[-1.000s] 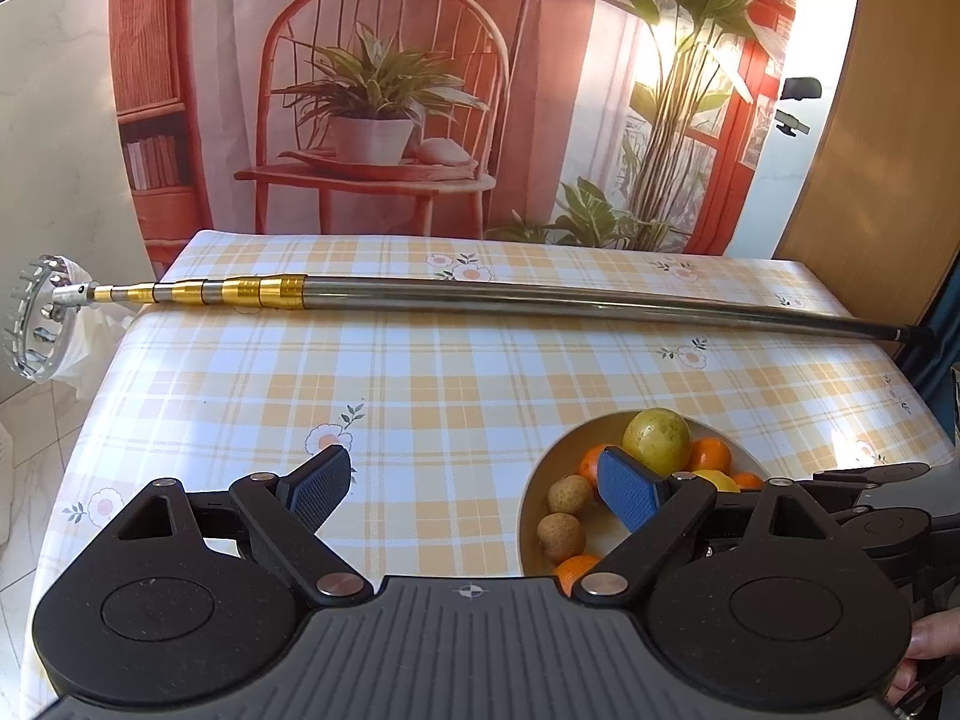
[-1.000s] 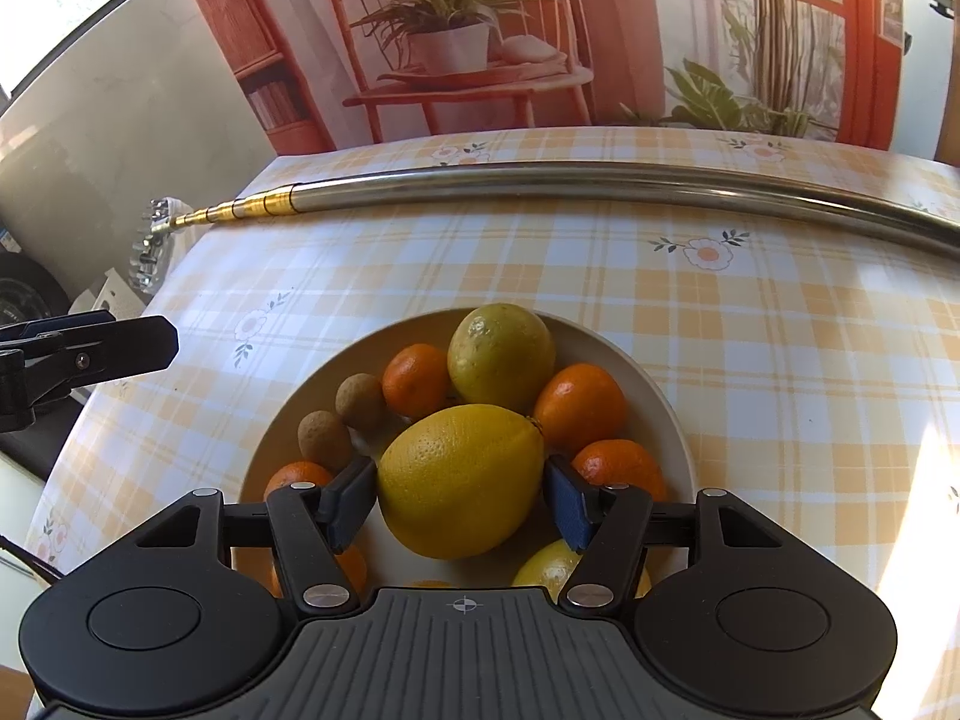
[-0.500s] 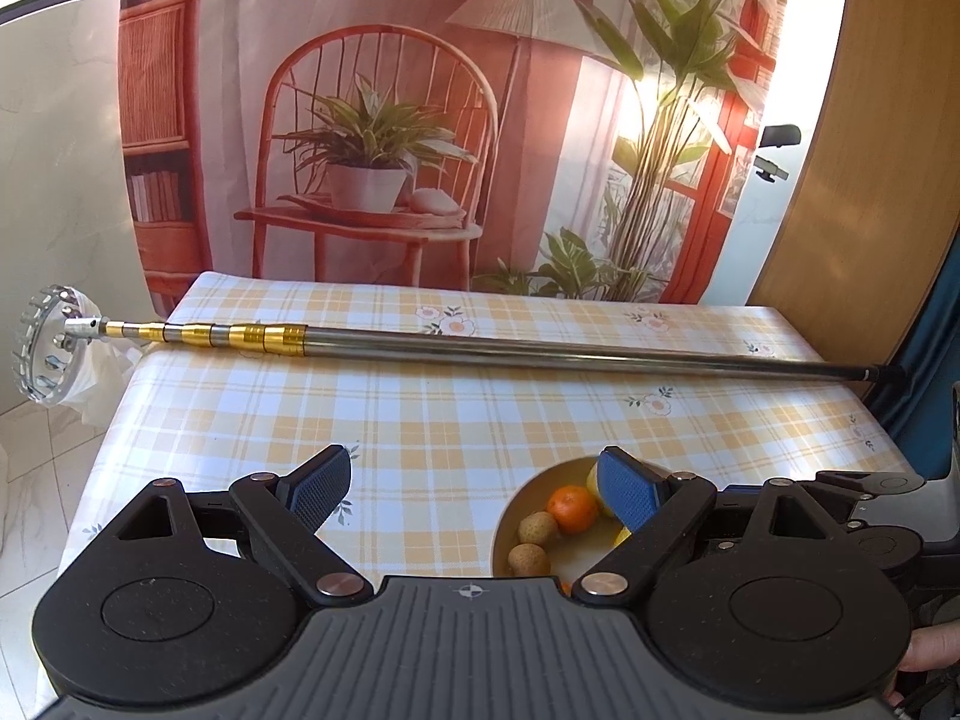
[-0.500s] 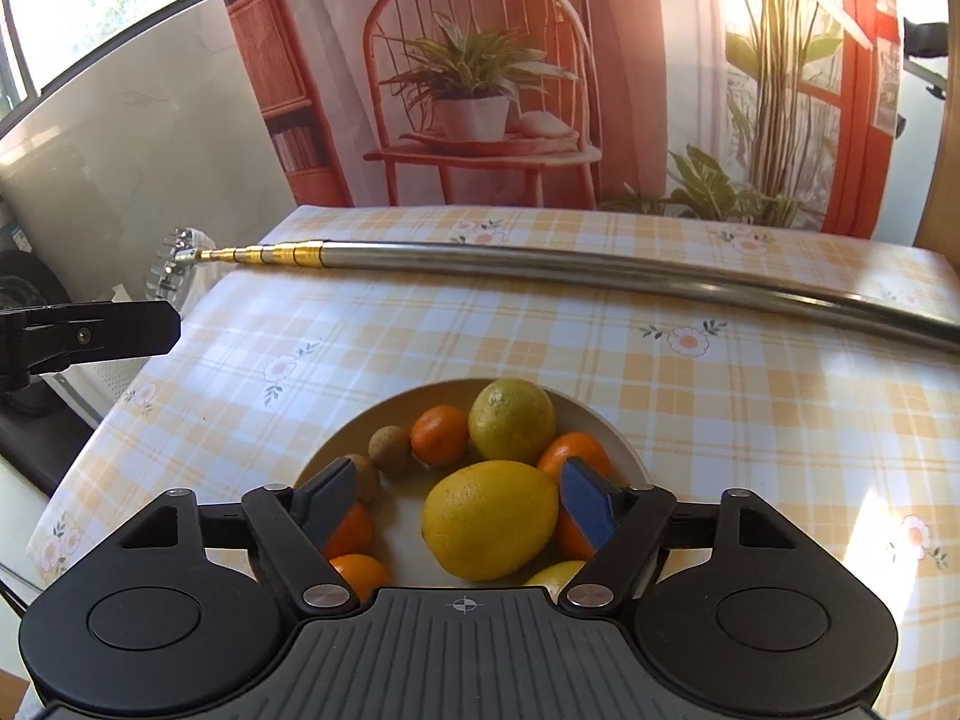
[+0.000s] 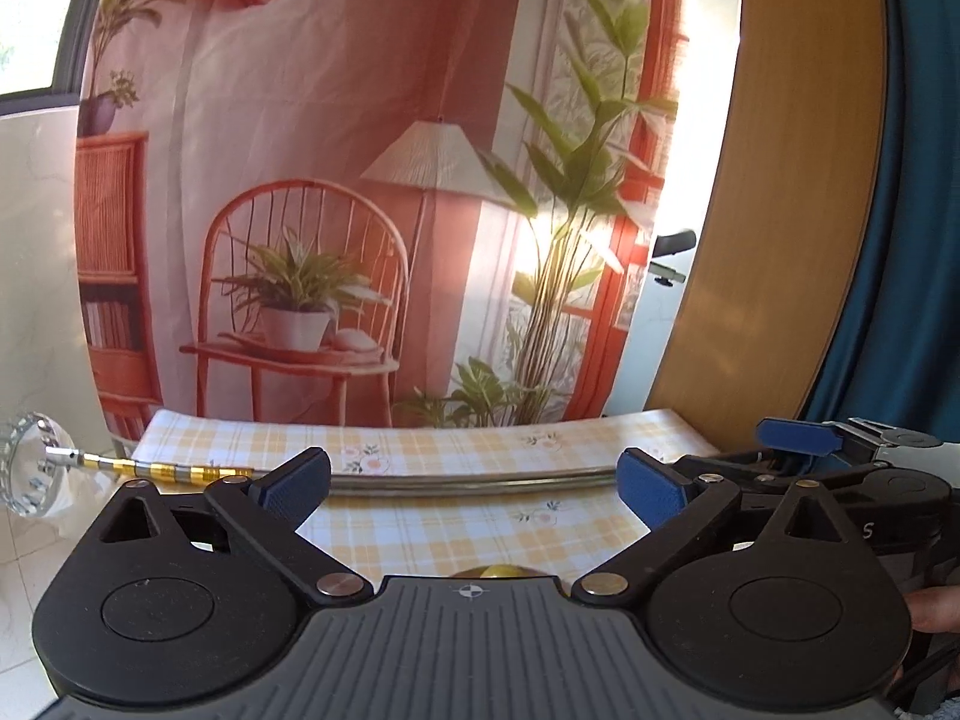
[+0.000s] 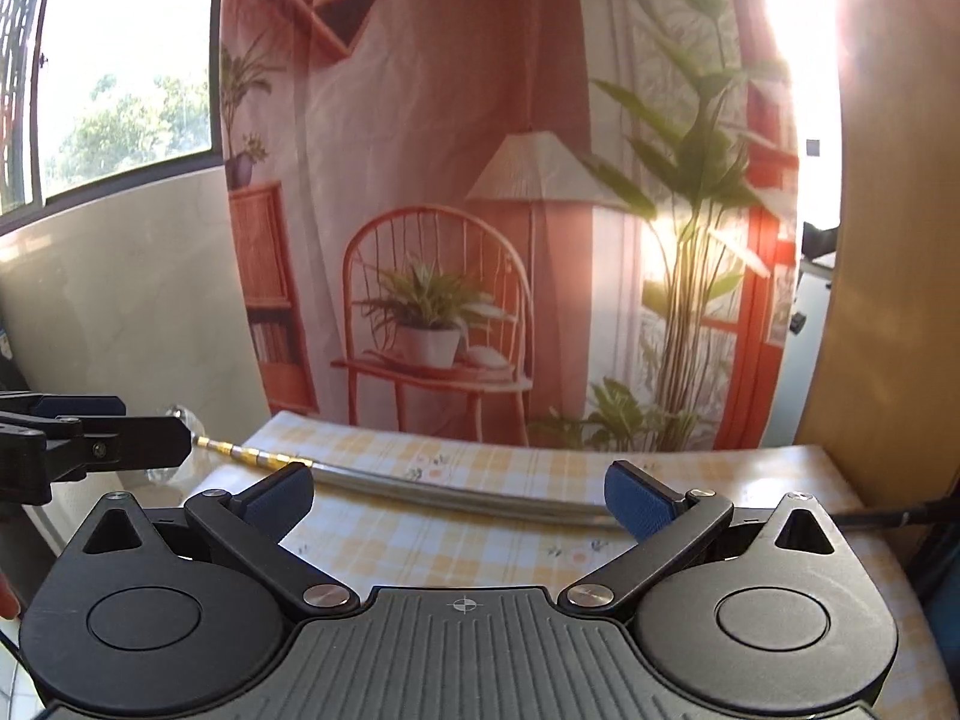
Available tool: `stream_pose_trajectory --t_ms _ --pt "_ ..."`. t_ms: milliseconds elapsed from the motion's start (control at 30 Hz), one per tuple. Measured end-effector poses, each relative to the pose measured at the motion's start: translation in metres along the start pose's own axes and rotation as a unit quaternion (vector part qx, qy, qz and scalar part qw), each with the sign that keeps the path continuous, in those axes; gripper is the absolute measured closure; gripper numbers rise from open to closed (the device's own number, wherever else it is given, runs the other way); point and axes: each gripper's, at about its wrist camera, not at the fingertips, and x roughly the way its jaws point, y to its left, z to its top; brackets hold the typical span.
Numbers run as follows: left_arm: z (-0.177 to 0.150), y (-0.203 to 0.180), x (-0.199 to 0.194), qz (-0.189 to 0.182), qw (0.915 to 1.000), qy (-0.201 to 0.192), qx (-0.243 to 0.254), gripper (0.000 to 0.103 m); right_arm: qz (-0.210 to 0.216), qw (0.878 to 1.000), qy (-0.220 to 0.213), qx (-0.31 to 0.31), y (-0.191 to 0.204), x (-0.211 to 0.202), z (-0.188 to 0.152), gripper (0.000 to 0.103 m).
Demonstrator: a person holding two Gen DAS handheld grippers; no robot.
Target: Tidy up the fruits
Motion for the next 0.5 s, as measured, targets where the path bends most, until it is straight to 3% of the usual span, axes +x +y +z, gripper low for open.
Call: stream_pose_trajectory --t_ms 167,267,500 --pt "0.016 -0.02 -0.022 0.019 0.9983 -0.037 0.041 0.0 -0.017 0.999 -0.043 -0.012 0.001 -0.036 0.021 0.0" --pt "0.022 -0.027 -0.033 0.023 0.9972 -0.054 0.047 0.0 -0.037 0.997 -0.061 -0.024 0.006 -0.051 0.027 0.0" --pt "0.025 -0.034 -0.049 0.052 0.9941 -0.077 0.056 0.0 -0.037 0.996 -0.079 -0.02 0.011 -0.072 0.026 0.0"
